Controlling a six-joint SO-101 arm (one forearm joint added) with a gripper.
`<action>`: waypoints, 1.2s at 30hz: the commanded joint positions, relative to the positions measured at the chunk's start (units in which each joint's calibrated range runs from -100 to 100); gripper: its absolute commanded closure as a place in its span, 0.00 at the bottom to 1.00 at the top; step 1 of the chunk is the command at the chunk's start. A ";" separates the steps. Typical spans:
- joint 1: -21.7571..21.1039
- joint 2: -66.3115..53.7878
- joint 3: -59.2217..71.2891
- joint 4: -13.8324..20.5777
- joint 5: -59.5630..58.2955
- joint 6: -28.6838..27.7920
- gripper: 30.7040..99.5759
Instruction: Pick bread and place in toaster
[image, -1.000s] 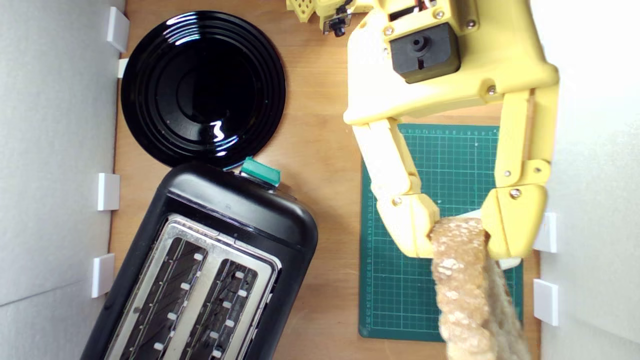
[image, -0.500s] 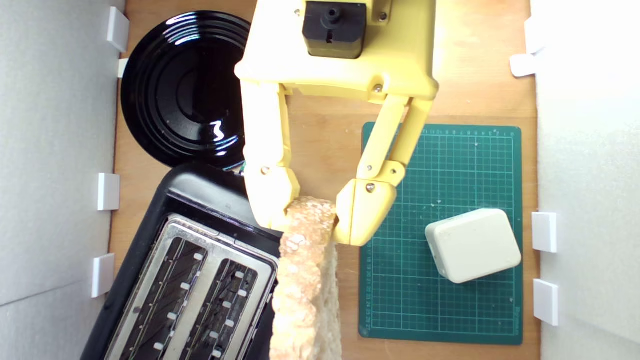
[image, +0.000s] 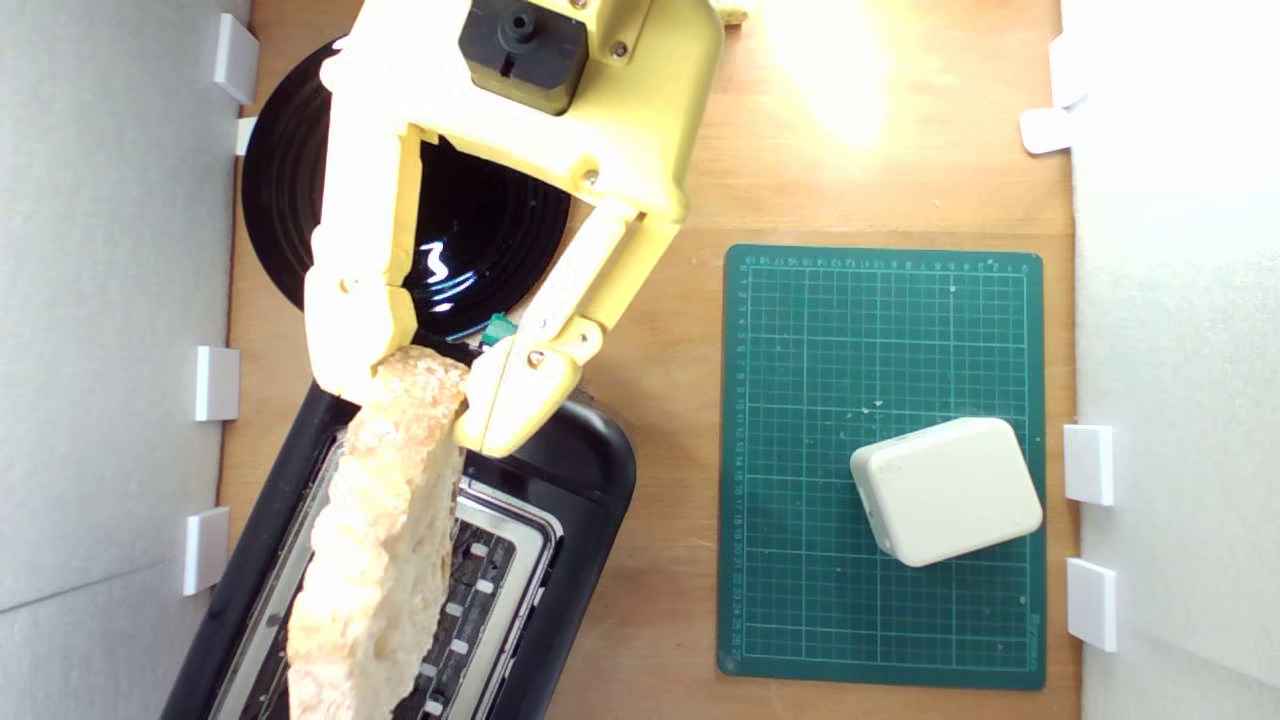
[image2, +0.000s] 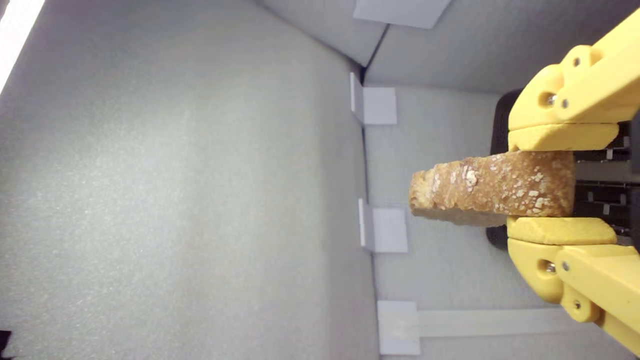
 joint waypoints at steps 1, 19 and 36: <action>0.87 -1.47 -2.83 2.04 0.21 0.19 0.61; 4.98 -0.30 -2.47 5.12 0.29 0.30 0.61; 5.79 7.02 -2.19 3.95 8.65 -0.23 0.61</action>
